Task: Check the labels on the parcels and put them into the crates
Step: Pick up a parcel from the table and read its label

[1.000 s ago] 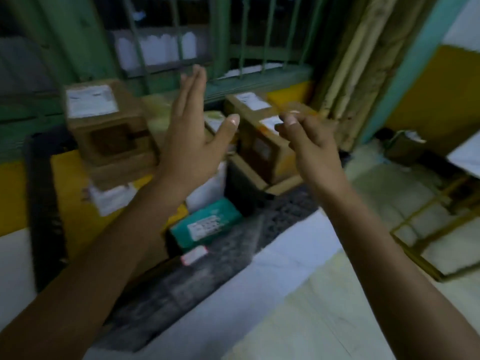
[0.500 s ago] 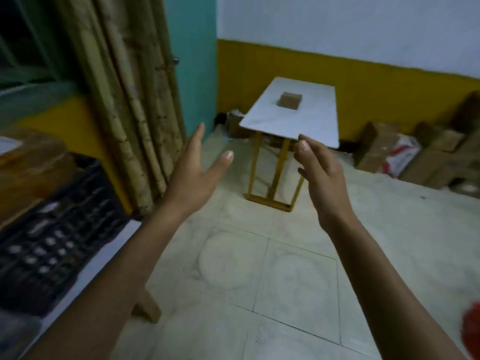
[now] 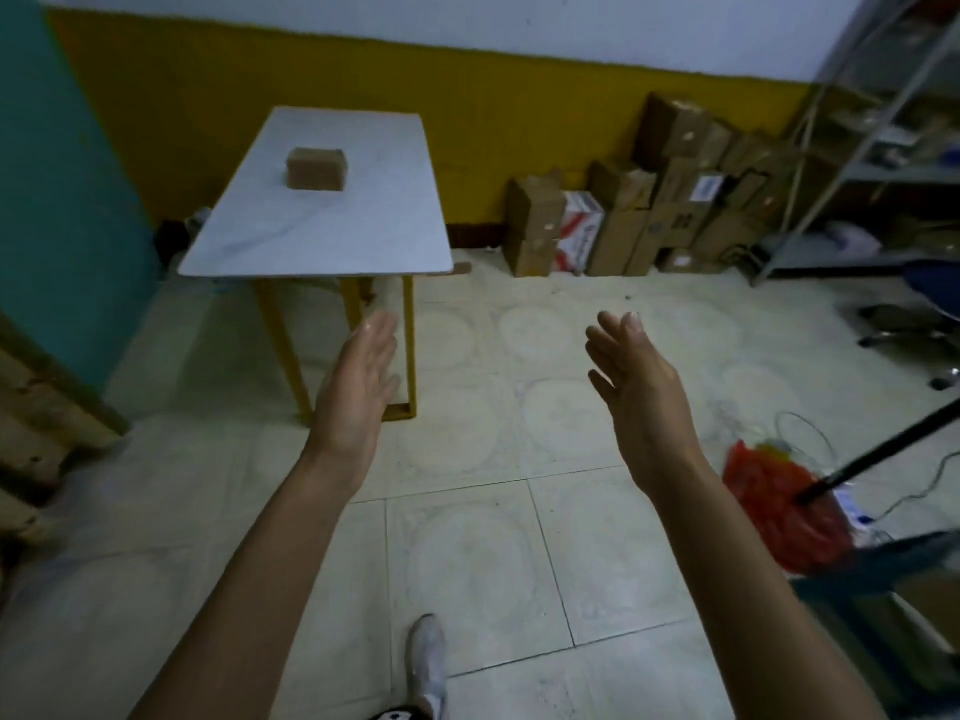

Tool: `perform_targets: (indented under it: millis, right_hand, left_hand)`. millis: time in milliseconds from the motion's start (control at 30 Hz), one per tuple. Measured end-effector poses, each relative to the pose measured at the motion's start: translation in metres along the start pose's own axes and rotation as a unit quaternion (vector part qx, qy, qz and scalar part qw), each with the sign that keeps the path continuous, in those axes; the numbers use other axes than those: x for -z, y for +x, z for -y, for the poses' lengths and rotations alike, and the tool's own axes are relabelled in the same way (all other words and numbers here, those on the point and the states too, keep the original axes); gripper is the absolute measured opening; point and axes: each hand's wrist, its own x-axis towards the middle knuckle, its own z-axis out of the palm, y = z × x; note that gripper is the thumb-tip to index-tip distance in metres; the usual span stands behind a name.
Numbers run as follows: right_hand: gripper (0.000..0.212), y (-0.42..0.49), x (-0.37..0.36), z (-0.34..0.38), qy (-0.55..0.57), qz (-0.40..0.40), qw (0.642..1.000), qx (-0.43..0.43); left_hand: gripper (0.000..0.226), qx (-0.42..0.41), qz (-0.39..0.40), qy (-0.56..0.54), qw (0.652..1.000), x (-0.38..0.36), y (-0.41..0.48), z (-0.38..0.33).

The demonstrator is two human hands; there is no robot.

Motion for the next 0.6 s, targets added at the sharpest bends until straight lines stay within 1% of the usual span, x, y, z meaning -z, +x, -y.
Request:
perform_targets:
  millis: [67, 167, 300, 367, 433, 600]
  right_hand:
    - [0.083, 0.039, 0.015, -0.003, 0.012, -0.028, 0.999, -0.02]
    - [0.084, 0.091, 0.029, -0.011, 0.025, -0.055, 0.998, -0.035]
    - [0.085, 0.149, 0.037, -0.026, 0.041, -0.07, 0.995, -0.056]
    - [0.084, 0.182, 0.039, -0.034, 0.04, -0.076, 0.995, -0.06]
    - [0.083, 0.217, 0.042, -0.041, 0.044, -0.07, 0.994, -0.071]
    - [0.083, 0.324, 0.055, -0.051, 0.093, -0.042, 0.991, -0.089]
  left_hand:
    - [0.053, 0.037, 0.02, -0.032, 0.999, -0.014, 0.044, 0.011]
    - [0.057, 0.061, 0.041, -0.026, 0.997, -0.037, 0.103, 0.025]
    - [0.074, 0.086, 0.068, -0.033, 0.993, -0.063, 0.166, 0.036]
    - [0.079, 0.093, 0.074, -0.031, 0.992, -0.073, 0.199, 0.042]
    - [0.077, 0.098, 0.071, -0.034, 0.992, -0.083, 0.232, 0.049]
    - [0.061, 0.083, 0.035, -0.037, 0.995, -0.115, 0.32, 0.069]
